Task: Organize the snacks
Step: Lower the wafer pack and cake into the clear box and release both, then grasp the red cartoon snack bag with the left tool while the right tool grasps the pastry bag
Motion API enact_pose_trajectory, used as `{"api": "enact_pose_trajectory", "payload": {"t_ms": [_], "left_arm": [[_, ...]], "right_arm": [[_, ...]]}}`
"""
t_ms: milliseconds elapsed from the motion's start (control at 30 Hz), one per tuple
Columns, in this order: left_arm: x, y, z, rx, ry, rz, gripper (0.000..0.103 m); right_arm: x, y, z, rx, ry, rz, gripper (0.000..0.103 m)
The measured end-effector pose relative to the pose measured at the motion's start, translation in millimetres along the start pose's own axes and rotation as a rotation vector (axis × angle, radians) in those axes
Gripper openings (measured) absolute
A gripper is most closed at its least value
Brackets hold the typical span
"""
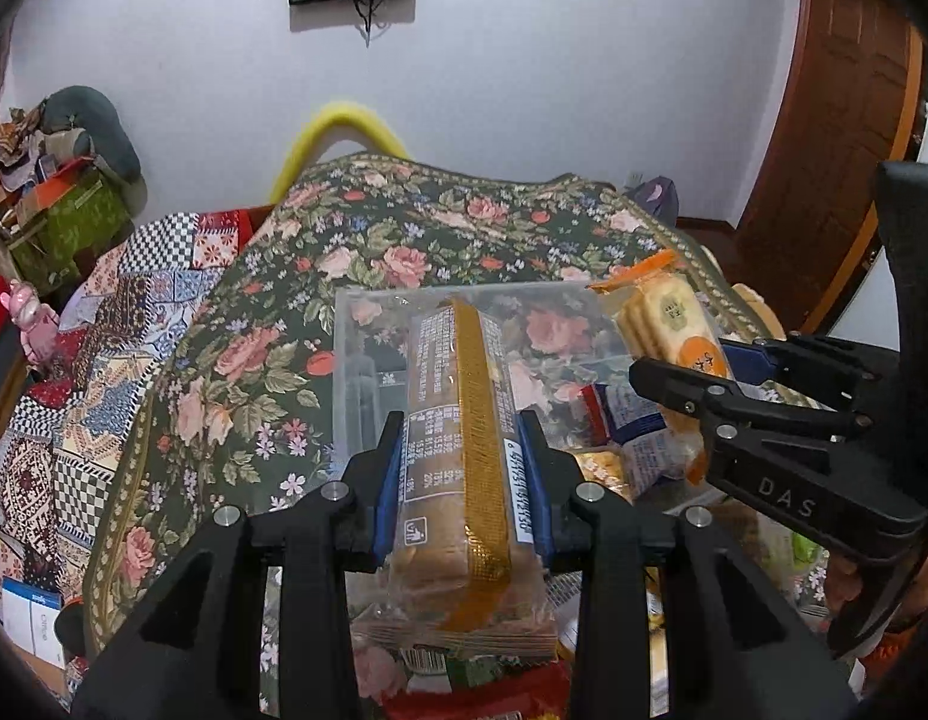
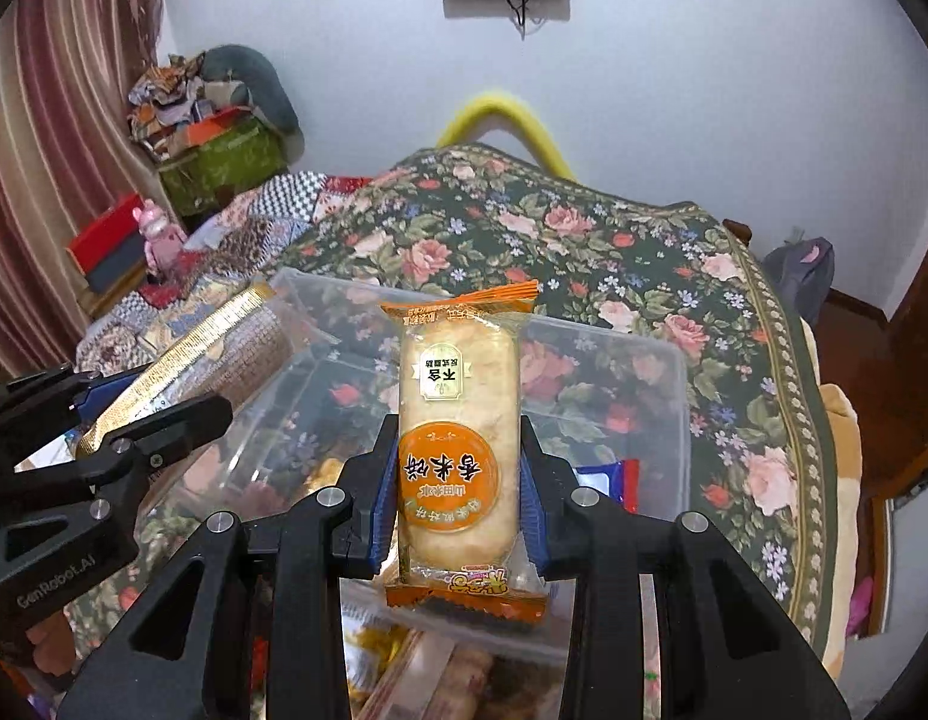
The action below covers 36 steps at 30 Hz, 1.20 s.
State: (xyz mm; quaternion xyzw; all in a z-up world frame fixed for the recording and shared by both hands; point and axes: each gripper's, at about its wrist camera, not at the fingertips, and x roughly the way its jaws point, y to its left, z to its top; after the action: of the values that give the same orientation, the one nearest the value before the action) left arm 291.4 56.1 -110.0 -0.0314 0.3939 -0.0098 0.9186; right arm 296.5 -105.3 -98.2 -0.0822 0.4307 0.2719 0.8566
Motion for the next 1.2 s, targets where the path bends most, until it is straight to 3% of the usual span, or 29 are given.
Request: {"api": "enact_pose_trajectory", "payload": {"t_ms": [300,467,633,700,767,833,900,1200], "left_arm": [[31.4,5.1,0.9,-0.018,0.051,-0.008,0.035],[28.0,1.6,4.9,0.003,0.023,0.0,0.034],[17.8,-1.1,5.9,0.015,0.017,-0.001,0.035],[10.4,-1.4,4.3,0.011,0.018,-0.008,0.036],[2.5,-0.9,2.7,0.008,0.012,-0.015,0.041],[-9.5,-2.3,-0.1,0.017,-0.006,-0.01,0.058],[-22.3,-4.9,-3.2,0.032,-0.028,-0.006,0.065],[-73.7,-12.7,-33.6,0.055,-0.041,-0.036,0.078]], "right_arm": [[28.1,-0.5,-0.8,-0.017,0.084,0.011,0.032],[34.1,0.4,-2.7,-0.021,0.102,0.009,0.032],[26.7,-1.0,-4.0,-0.017,0.087,0.01,0.046],[17.6,-1.6,-5.3,-0.016,0.071,0.011,0.047],[7.7,-1.6,-5.6,-0.017,0.054,0.012,0.047],[-3.1,-1.5,-7.1,-0.017,0.039,0.015,0.049],[-15.0,-1.8,-9.5,-0.016,0.019,0.019,0.05],[-76.8,-3.5,-36.6,-0.007,-0.072,0.031,0.063]]}}
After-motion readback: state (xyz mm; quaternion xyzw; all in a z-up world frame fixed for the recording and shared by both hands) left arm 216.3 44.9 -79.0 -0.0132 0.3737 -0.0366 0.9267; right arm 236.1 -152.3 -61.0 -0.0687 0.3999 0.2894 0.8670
